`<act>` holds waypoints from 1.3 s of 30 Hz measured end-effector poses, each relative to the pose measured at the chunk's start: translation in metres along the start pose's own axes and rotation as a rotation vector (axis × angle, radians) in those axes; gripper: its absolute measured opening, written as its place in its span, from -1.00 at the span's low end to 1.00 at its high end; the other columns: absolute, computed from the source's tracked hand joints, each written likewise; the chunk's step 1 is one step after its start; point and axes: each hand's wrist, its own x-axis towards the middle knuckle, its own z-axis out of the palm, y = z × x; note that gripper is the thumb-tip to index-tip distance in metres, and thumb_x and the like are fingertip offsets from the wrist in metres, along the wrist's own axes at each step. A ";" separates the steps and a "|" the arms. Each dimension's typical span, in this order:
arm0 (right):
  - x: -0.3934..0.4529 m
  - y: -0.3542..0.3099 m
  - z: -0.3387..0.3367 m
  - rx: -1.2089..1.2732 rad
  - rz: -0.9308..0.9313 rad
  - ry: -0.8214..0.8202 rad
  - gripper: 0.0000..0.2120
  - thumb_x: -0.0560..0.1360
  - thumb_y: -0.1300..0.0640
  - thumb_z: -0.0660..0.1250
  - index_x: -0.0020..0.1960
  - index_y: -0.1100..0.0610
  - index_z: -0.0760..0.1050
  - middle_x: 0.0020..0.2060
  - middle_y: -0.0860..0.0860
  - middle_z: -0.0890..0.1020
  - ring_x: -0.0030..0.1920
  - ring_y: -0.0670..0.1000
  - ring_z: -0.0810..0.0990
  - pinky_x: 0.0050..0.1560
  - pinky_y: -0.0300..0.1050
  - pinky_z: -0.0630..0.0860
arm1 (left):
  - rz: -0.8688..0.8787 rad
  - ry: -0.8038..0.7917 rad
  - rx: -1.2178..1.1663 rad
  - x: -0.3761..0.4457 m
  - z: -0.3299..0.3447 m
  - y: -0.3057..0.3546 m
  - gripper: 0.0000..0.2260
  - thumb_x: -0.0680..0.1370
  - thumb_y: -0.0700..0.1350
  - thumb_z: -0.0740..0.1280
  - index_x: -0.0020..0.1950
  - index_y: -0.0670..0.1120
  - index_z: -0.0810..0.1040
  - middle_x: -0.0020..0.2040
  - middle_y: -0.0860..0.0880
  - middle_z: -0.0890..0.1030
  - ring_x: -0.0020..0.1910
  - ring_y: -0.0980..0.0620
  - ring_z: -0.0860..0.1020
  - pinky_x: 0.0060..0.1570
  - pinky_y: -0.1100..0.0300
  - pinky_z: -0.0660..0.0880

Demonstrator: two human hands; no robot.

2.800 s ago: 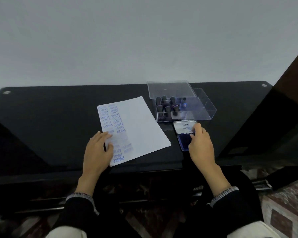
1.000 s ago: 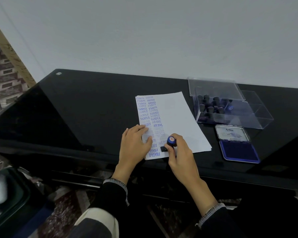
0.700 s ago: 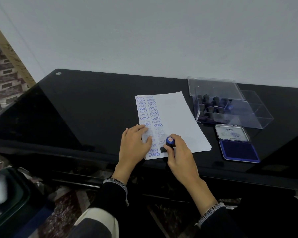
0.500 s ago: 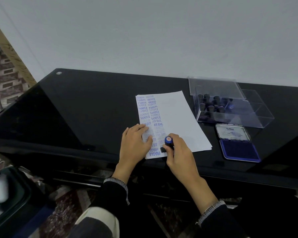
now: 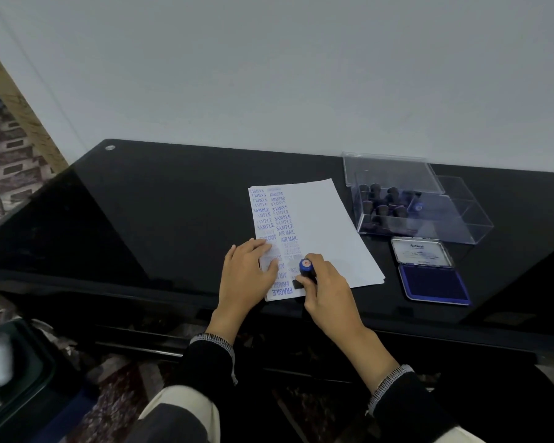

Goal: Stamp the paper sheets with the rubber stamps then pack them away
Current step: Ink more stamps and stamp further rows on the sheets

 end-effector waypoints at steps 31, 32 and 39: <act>-0.013 0.052 -0.103 0.639 0.456 0.739 -0.91 0.48 0.09 0.41 -0.13 -0.05 0.50 -0.29 -0.03 0.56 -0.26 -0.07 0.52 -0.16 -0.18 0.49 | 0.205 -0.087 -0.044 0.002 0.017 0.071 -0.85 0.57 -0.10 0.29 0.06 0.00 0.63 0.06 0.10 0.63 0.09 0.08 0.53 0.33 0.05 0.27; -0.016 0.058 -0.109 0.627 0.465 0.772 -0.87 0.48 0.12 0.41 -0.14 -0.04 0.47 -0.29 -0.02 0.56 -0.30 -0.08 0.53 -0.22 -0.21 0.48 | 0.246 -0.126 -0.109 0.000 0.024 0.083 -0.84 0.57 -0.11 0.29 0.07 -0.02 0.64 0.06 0.08 0.63 0.08 0.06 0.53 0.27 0.09 0.31; -0.045 0.098 -0.142 0.452 0.472 0.792 -0.81 0.52 0.25 0.34 0.07 0.04 0.44 -0.14 0.08 0.59 -0.27 -0.07 0.63 -0.17 -0.23 0.58 | 0.421 -0.389 -0.110 -0.009 0.077 0.145 -0.47 0.55 0.18 0.27 0.46 -0.02 0.35 0.42 0.06 0.38 0.44 0.05 0.25 0.43 0.22 0.06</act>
